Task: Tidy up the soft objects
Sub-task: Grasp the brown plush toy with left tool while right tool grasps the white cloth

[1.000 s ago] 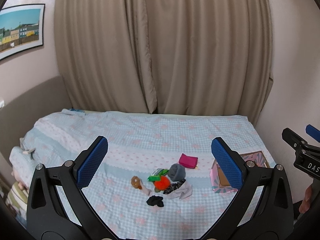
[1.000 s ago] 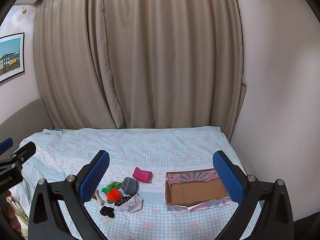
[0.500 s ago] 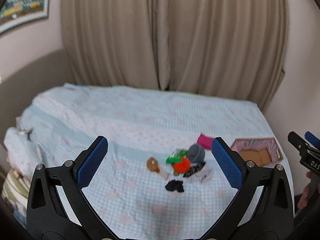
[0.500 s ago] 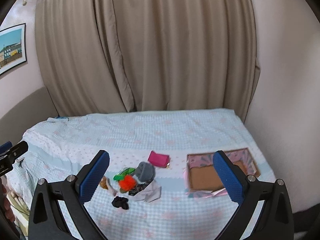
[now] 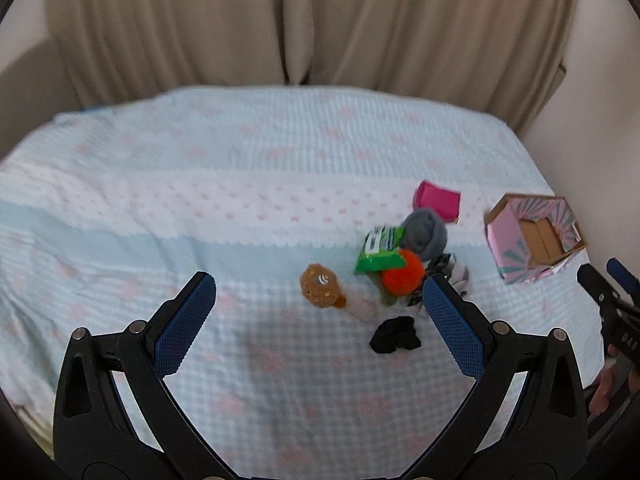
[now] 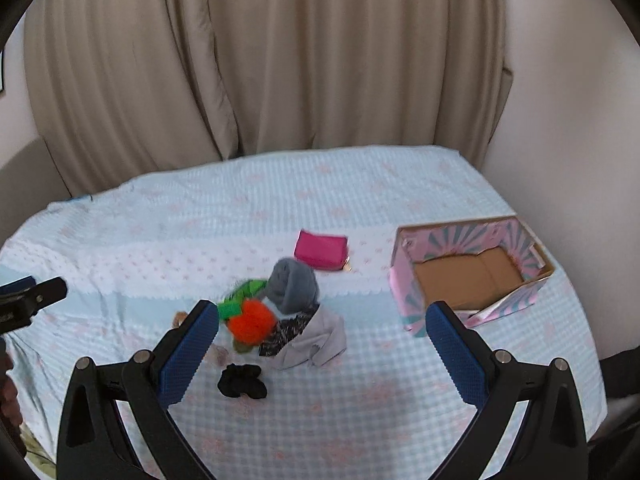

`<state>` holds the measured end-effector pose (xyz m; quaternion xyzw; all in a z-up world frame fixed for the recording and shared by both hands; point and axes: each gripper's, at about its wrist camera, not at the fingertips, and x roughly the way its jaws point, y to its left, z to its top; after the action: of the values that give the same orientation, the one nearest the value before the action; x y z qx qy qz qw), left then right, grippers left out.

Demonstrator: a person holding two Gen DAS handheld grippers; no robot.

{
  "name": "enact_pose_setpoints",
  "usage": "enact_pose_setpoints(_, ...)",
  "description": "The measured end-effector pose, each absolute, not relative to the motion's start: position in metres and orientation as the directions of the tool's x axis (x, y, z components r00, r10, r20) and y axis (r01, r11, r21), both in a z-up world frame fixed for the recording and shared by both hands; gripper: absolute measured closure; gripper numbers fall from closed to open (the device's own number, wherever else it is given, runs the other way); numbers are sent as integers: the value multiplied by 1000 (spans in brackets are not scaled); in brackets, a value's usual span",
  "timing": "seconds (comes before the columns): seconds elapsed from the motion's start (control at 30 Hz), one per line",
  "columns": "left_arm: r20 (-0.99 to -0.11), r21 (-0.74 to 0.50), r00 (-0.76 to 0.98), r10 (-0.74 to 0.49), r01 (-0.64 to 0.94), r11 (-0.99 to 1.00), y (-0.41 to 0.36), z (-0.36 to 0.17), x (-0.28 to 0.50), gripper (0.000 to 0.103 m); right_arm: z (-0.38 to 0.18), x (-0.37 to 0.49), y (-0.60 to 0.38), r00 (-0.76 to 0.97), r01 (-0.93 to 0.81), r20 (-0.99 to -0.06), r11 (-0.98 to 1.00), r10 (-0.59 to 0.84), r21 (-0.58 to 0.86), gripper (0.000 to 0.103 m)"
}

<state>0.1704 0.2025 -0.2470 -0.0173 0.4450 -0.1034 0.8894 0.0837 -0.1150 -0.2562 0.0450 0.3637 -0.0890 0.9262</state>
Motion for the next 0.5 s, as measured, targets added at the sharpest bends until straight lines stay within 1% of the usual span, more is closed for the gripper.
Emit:
enact_pose_setpoints(0.1,-815,-148,535,-221,177,973,198,-290,195,0,-291,104,-111,691,186,-711,983,-129,2,0)
enact_pose_setpoints(0.33,-856,-165,462,-234,185,969,174,-389,242,1,-379,150,-115,608,145,-785,989,-121,-41,0)
enact_pose_setpoints(0.5,-874,-169,428,-230,174,970,159,-439,256,2,-431,173,-121,558,123,-823,991,-110,-49,0)
